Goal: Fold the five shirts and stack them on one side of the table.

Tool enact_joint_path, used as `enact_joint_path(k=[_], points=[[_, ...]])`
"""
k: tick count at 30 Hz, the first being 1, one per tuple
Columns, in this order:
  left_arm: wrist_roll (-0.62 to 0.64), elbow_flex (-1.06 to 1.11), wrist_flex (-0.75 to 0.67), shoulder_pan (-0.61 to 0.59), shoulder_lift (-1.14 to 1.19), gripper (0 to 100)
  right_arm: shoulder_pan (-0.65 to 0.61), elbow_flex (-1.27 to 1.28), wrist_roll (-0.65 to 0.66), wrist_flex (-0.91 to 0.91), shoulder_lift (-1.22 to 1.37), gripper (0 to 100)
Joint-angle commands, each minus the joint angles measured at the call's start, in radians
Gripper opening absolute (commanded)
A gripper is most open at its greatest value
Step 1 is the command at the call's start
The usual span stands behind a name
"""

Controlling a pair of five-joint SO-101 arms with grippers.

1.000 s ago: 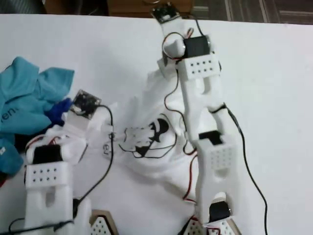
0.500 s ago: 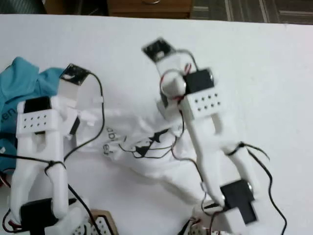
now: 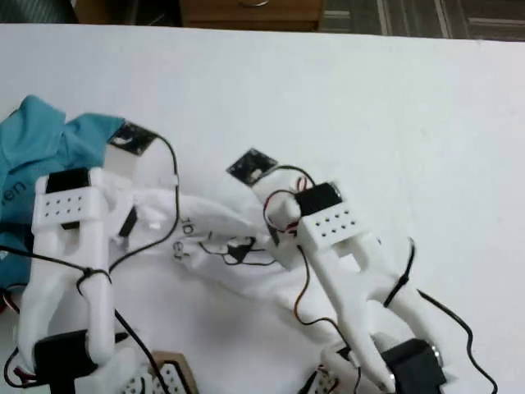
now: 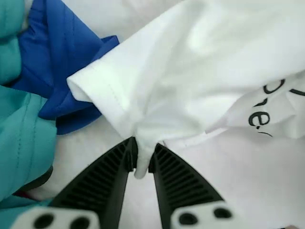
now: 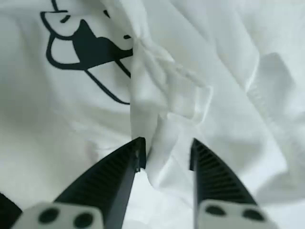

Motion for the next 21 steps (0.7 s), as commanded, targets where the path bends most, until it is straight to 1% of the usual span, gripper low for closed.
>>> enact_joint_path(k=[1, 3, 5, 8, 11, 16, 21], points=[[-0.006, -0.005, -0.017, -0.015, -0.003, 3, -0.004, -0.126, 0.046, 0.128, -0.102, 22.0], [-0.006, -0.007, -0.017, -0.015, -0.003, 3, 0.013, -0.203, 0.043, 0.162, -0.150, 20.7], [-0.002, -0.007, -0.017, -0.015, -0.003, 3, 0.061, -0.250, 0.041, 0.157, -0.173, 19.8], [0.002, -0.002, -0.015, -0.015, -0.006, 3, 0.154, -0.230, 0.026, 0.107, -0.137, 17.9], [0.002, -0.002, -0.012, -0.015, -0.008, 3, 0.191, -0.157, 0.031, 0.056, -0.045, 17.2], [0.002, -0.002, -0.015, -0.015, -0.008, 3, 0.156, -0.120, 0.023, -0.001, 0.091, 17.0], [0.002, -0.002, -0.015, -0.015, -0.008, 3, 0.045, -0.123, 0.021, -0.001, 0.173, 17.0]])
